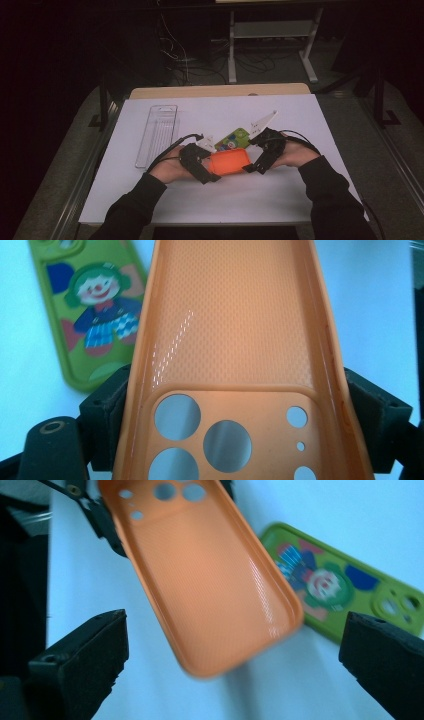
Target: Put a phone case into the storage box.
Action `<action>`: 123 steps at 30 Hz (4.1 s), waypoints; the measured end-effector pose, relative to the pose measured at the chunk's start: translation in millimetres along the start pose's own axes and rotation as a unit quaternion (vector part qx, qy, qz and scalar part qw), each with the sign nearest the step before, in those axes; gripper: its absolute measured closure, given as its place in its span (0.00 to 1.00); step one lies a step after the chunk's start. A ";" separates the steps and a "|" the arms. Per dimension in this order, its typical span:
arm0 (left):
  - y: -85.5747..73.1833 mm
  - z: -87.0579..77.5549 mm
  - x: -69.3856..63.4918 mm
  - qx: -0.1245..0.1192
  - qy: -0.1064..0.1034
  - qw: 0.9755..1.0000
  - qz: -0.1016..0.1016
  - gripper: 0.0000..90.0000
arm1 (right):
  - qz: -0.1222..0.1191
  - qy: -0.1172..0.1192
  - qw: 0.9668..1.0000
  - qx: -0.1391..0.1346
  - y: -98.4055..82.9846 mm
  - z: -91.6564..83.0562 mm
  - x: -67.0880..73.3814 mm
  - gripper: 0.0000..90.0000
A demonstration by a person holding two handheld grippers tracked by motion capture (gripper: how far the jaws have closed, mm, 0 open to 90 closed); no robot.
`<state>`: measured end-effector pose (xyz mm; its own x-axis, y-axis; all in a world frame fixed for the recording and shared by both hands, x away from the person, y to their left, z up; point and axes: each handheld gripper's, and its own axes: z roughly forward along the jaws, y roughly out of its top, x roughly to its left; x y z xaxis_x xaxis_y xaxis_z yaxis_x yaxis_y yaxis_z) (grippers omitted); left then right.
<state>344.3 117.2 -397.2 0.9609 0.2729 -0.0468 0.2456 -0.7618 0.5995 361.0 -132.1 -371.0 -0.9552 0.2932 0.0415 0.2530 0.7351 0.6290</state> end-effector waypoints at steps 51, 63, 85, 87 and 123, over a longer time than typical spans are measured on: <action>-2.6 -12.5 8.6 -0.014 0.058 0.994 -0.093 0.18 | 0.117 -0.208 0.968 -0.082 -50.3 25.5 40.0 0.00; -2.2 -11.8 7.9 -0.009 0.055 0.995 -0.086 0.18 | 0.041 -0.253 0.964 -0.066 -44.8 26.5 48.2 0.00; -1.8 -9.9 6.0 -0.018 0.056 0.994 -0.093 0.18 | -0.117 -0.332 0.936 -0.023 -35.6 34.5 65.3 0.00; -1.8 -9.9 6.1 -0.018 0.055 0.994 -0.092 0.18 | -0.131 -0.341 0.931 -0.019 -35.4 34.8 66.4 0.00; -1.4 -9.8 4.6 -0.013 0.051 0.994 -0.092 0.18 | -0.312 -0.446 0.838 0.030 -27.0 53.0 88.0 0.00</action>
<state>347.1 125.3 -390.5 0.8816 0.4657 -0.0763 0.4110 -0.6781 0.6093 278.3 -93.7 -425.5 -0.4163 0.1605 -0.8950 -0.2200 0.9373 0.2704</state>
